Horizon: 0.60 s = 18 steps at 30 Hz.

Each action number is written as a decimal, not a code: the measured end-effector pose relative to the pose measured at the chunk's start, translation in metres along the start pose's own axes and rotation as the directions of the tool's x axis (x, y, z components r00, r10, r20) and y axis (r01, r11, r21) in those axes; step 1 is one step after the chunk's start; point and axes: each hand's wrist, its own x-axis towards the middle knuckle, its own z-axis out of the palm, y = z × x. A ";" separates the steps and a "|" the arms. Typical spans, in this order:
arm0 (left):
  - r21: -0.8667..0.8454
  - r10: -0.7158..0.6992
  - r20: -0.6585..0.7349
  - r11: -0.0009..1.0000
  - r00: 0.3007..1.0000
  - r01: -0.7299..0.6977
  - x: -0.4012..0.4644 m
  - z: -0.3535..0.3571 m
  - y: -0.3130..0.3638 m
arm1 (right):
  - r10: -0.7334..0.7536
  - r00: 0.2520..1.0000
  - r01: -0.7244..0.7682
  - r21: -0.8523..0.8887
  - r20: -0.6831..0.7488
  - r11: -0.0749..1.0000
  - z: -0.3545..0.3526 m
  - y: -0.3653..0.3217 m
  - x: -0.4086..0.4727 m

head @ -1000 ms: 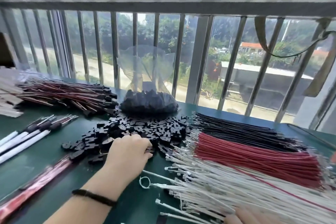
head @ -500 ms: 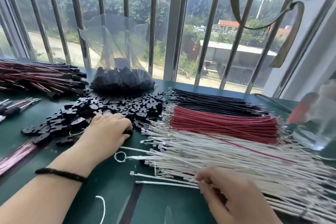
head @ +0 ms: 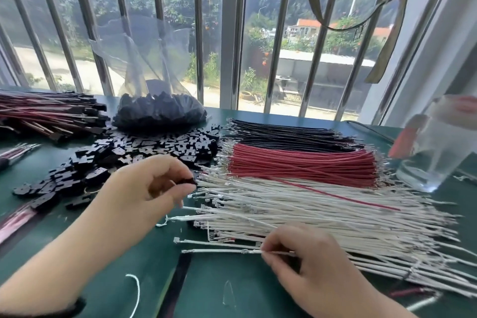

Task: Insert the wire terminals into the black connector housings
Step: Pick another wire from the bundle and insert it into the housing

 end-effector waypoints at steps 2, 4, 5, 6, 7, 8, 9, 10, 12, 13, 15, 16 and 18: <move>-0.080 -0.035 0.101 0.996 0.994 0.043 -0.006 0.006 0.010 | 0.004 1.000 -0.004 -0.001 0.001 1.000 -0.001 -0.001 0.000; -0.036 -0.042 0.158 0.998 0.987 0.048 -0.010 0.017 0.010 | 0.005 1.000 -0.005 -0.013 -0.017 1.000 -0.001 -0.003 -0.001; -0.008 -0.042 0.175 0.999 0.984 0.044 -0.011 0.024 0.009 | 0.001 0.999 -0.002 -0.026 -0.034 1.000 -0.001 -0.005 -0.001; 0.004 -0.042 0.192 0.999 0.980 0.042 -0.013 0.032 0.007 | -0.002 0.999 0.000 -0.038 -0.052 0.999 -0.002 -0.006 -0.001; 0.011 -0.040 0.211 0.999 0.977 0.039 -0.014 0.039 0.005 | -0.004 0.998 0.001 -0.046 -0.069 0.999 -0.002 -0.006 -0.001; 0.020 -0.036 0.231 0.999 0.972 0.032 -0.014 0.044 0.003 | 0.005 0.997 -0.009 -0.049 -0.079 0.999 -0.002 -0.006 -0.001; 0.027 -0.030 0.249 0.999 0.968 0.024 -0.015 0.047 0.000 | 0.018 0.996 -0.022 -0.047 -0.083 0.999 -0.002 -0.006 -0.001; 0.032 -0.028 0.262 0.999 0.965 0.021 -0.014 0.049 -0.002 | 0.032 0.996 -0.036 -0.049 -0.082 0.998 -0.002 -0.005 -0.001; 0.050 -0.024 0.269 0.999 0.963 0.011 -0.011 0.046 -0.006 | 0.040 0.997 -0.044 -0.059 -0.064 0.997 -0.002 -0.004 0.001; 0.071 -0.022 0.260 0.997 0.965 0.003 -0.008 0.045 -0.008 | 0.037 0.999 -0.040 -0.064 -0.036 0.997 -0.003 -0.003 0.003; 0.132 -0.024 0.213 0.991 0.977 -0.004 -0.004 0.042 -0.011 | 0.036 0.999 -0.033 -0.104 0.024 0.994 -0.002 -0.001 0.004; 0.153 -0.033 0.179 0.988 0.983 0.005 -0.002 0.042 -0.013 | 0.032 0.998 -0.025 -0.142 0.047 0.990 -0.002 0.000 0.004; 0.114 -0.077 0.130 0.992 0.989 0.062 -0.003 0.042 -0.017 | 0.017 0.998 -0.007 -0.173 0.057 0.985 0.000 0.000 0.002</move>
